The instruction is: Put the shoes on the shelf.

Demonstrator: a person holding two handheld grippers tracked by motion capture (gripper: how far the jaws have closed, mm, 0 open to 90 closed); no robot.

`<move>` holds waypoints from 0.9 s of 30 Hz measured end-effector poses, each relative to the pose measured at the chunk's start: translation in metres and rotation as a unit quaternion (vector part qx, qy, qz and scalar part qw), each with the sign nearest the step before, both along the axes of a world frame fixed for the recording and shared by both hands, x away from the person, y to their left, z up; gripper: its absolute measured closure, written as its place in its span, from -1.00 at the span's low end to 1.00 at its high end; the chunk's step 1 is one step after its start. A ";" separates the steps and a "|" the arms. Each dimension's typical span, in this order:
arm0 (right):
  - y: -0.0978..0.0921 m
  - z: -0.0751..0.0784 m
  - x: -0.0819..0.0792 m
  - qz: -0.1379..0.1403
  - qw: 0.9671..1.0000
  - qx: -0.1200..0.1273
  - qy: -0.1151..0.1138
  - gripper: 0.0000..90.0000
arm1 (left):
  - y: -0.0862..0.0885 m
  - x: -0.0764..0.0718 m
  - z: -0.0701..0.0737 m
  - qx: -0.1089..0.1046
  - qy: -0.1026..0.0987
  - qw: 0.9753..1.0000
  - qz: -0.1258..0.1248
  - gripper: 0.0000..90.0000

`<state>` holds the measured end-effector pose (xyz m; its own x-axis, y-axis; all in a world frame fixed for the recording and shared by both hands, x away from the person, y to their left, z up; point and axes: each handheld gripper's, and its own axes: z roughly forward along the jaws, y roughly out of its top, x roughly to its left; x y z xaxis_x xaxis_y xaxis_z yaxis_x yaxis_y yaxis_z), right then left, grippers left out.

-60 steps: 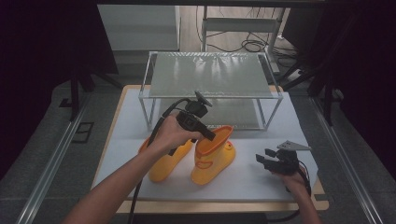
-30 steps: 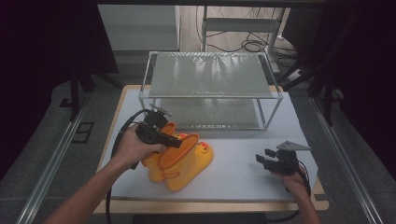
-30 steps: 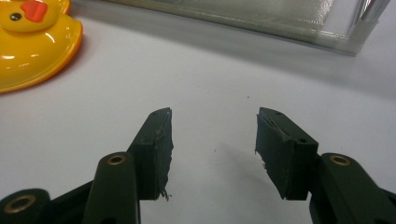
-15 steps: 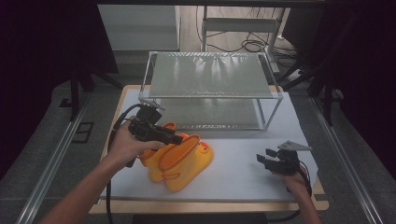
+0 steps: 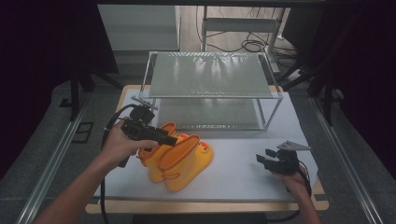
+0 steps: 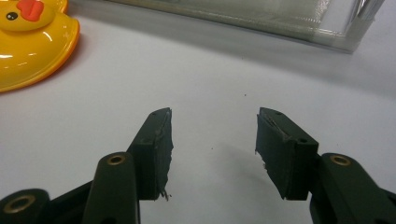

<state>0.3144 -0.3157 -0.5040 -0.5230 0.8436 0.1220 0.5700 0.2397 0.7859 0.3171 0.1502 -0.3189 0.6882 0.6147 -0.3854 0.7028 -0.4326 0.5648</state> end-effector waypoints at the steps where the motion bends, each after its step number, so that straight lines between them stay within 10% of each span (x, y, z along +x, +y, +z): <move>1: 0.000 0.000 0.000 0.000 1.000 0.000 0.000 0.02 | 0.000 0.000 0.000 0.002 0.000 1.000 0.000 0.01; 27: 0.000 -0.002 0.001 -0.005 1.000 -0.003 0.005 0.01 | -0.018 0.007 -0.029 0.070 0.017 0.997 -0.003 0.01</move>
